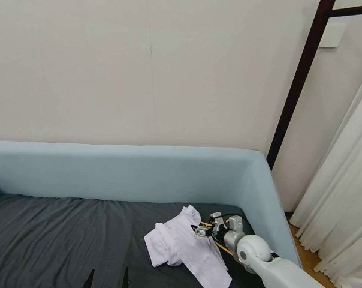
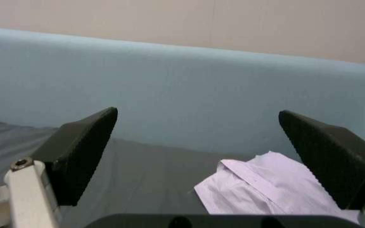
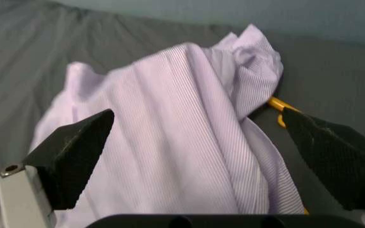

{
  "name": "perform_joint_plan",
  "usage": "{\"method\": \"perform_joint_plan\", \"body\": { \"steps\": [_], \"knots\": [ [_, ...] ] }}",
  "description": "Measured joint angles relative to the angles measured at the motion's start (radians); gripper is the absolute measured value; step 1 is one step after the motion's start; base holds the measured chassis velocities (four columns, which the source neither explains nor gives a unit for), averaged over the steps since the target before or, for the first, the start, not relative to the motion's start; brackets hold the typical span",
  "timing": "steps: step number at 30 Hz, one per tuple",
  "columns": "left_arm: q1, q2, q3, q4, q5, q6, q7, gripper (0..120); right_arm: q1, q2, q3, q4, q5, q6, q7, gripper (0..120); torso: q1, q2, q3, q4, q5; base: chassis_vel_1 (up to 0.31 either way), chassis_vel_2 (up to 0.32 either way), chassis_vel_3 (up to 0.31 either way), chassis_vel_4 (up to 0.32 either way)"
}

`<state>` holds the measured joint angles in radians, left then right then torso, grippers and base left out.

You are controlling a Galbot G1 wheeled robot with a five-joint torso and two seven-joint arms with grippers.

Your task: Pick up the clothes from the sofa and hang them on the clothes hanger.

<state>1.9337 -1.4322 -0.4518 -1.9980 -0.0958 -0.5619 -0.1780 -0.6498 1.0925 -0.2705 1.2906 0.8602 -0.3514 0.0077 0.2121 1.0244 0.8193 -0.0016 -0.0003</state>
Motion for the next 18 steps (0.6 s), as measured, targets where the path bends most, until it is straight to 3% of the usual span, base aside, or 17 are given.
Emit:
{"method": "perform_joint_plan", "body": {
  "steps": [9, 18],
  "knots": [
    [0.004, -0.016, -0.003, 0.001, 0.0, -0.002, -0.003, 100, 0.041, 0.066, -0.032, -0.167, -0.083, 0.004, -0.029, 100, 0.0, 0.0, 0.0, -0.0001, 0.0001, 0.0, 0.0, 0.0, 0.0],
    [0.004, -0.024, -0.008, 0.0, -0.012, -0.006, -0.005, 100, 0.04, 0.095, -0.034, -0.212, -0.1, 0.006, -0.032, 68, 0.0, 0.0, 0.0, 0.0001, 0.0002, 0.0, 0.0, 0.0, 0.0]
  ]
}}
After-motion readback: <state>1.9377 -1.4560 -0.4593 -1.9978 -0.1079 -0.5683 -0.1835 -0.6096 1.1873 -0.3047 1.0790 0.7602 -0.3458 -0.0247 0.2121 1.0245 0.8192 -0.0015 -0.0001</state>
